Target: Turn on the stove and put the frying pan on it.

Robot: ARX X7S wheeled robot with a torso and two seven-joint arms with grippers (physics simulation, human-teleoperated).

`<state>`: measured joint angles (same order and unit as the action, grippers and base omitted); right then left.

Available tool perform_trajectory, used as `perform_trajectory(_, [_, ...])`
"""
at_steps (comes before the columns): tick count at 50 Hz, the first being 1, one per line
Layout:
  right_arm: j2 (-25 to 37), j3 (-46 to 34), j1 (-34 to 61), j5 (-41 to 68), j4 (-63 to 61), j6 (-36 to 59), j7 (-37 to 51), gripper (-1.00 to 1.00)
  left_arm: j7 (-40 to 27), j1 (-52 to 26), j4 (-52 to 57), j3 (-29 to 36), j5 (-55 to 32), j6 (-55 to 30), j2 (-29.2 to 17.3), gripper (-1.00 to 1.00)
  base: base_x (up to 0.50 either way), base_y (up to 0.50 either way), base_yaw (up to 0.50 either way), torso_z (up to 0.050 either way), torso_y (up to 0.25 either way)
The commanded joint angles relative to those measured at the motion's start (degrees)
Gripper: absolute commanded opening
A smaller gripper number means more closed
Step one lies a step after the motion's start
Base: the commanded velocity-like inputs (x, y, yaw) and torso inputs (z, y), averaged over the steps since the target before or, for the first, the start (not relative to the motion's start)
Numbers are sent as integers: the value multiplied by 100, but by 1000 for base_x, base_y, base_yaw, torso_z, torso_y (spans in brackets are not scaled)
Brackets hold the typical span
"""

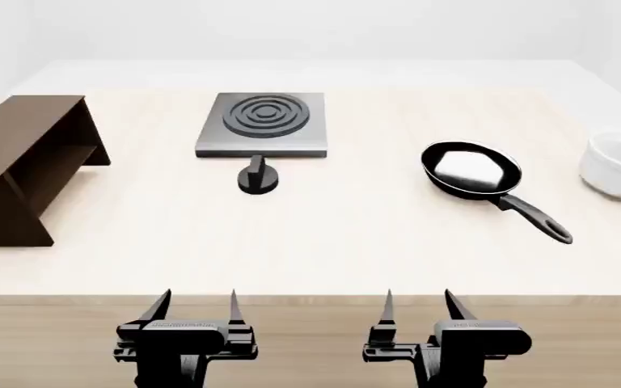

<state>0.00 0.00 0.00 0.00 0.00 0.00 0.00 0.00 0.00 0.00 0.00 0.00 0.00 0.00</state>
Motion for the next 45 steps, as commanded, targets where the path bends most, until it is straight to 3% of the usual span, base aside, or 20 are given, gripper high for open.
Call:
perform_trajectory(1, [87,-122,-16,85,-20,-5,114,100,-84,21,16,108,-111,20,-91,100,0,0,0,0,0])
perform_trajectory(30, [449,-587,-28,283,-74,-64,520,100,-569,18,93,494,-317,39,-426,100,0,0,0,0,0])
perform_trajectory(35, [456,-474,35,181,-348,193,855,100,-734,-4,488,423,-345,-125,-472,100,0,0,0,0,0])
perform_trajectory(40, [536,-346,48,425,-1274,1029,913,100,-859,-39,881,392,-340,-336,-533,100,0,0,0,0,0])
perform_trajectory(45, [582,-361,11,534,-1330,919,888,100,-897,-16,919,436,-359,-282,-569,100,282,0,0,0,0])
